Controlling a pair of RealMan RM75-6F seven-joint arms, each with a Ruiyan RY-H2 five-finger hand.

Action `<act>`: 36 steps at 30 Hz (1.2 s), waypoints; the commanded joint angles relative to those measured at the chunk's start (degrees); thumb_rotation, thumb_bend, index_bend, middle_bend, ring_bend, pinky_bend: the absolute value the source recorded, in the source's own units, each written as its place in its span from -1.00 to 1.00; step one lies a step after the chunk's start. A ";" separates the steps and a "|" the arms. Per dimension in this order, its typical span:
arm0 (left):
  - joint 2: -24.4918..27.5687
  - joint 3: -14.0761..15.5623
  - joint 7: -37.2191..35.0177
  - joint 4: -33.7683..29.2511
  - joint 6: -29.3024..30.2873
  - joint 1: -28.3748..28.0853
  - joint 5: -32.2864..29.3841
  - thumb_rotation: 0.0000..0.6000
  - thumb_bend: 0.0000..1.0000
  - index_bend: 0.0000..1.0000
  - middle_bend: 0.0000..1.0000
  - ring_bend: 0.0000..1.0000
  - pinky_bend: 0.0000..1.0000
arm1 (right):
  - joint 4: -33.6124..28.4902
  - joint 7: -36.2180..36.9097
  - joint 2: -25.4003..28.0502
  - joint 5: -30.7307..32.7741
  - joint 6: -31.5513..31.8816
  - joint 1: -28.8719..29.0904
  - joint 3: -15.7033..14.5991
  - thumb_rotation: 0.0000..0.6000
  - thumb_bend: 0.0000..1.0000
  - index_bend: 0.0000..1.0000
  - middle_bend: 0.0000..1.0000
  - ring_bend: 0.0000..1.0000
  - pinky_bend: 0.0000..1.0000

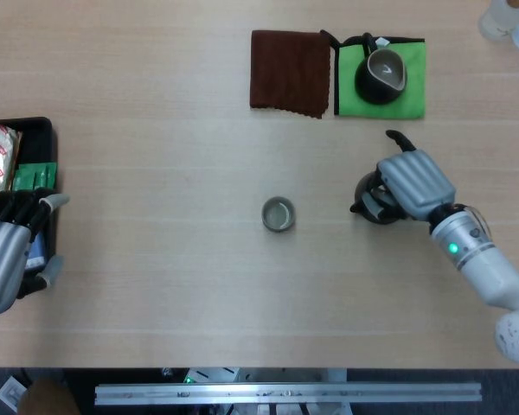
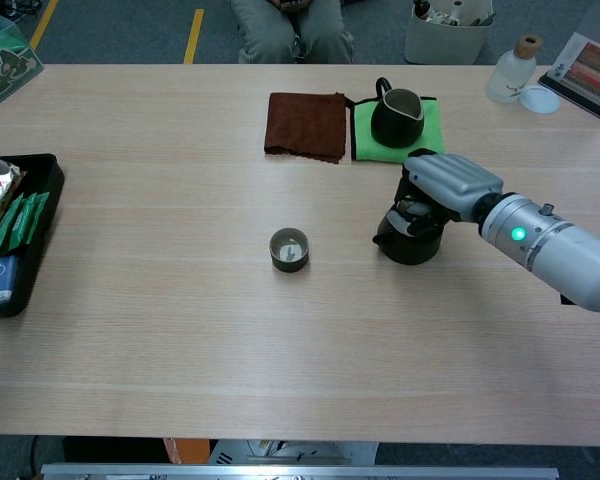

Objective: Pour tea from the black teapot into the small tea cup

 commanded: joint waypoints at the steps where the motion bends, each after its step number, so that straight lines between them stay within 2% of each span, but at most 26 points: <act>1: -0.03 -0.03 -0.09 -0.02 0.04 0.00 0.02 1.00 -0.44 -0.60 -0.59 -0.62 -0.63 | -0.44 -0.59 0.46 0.16 -0.40 0.00 -0.19 1.00 -0.16 0.83 0.69 0.62 -0.96; 3: -0.06 -0.03 -0.22 0.02 0.01 -0.01 0.05 1.00 -0.44 -0.60 -0.59 -0.62 -0.63 | -1.03 -0.80 0.92 0.32 -0.69 -0.01 -0.20 1.00 -0.21 0.69 0.60 0.51 -0.98; 8: -0.14 0.02 -0.33 0.15 -0.20 -0.09 0.06 1.00 -0.44 -0.60 -0.59 -0.62 -0.63 | -1.89 -0.55 1.71 0.37 -1.10 -0.17 -0.13 0.99 -0.53 0.31 0.31 0.17 -1.00; 11: -0.16 0.05 -0.43 0.13 -0.40 -0.16 -0.02 1.00 -0.44 -0.60 -0.59 -0.62 -0.63 | -2.11 -0.16 1.93 0.40 -1.13 -0.36 0.04 1.00 -0.62 0.15 0.19 0.04 -1.00; 20: -0.13 0.05 -0.52 0.06 -0.49 -0.20 -0.11 1.00 -0.45 -0.60 -0.59 -0.62 -0.63 | -2.95 0.70 2.96 -0.10 -1.18 -0.73 0.36 1.00 -0.68 0.03 -0.02 -0.15 -1.00; 28: -0.24 0.12 -0.35 -0.06 -0.68 -0.30 0.03 1.00 -0.45 -0.60 -0.59 -0.62 -0.63 | -3.63 0.46 3.59 -0.47 -1.32 -0.77 0.33 1.00 -0.70 0.03 -0.32 -0.48 -1.00; 36: -0.29 0.09 -0.06 -0.15 -0.88 -0.42 -0.06 1.00 -0.45 -0.60 -0.59 -0.62 -0.63 | -4.07 1.30 4.30 -0.82 -2.00 -0.78 0.39 1.00 -0.80 -0.02 -0.42 -0.63 -1.00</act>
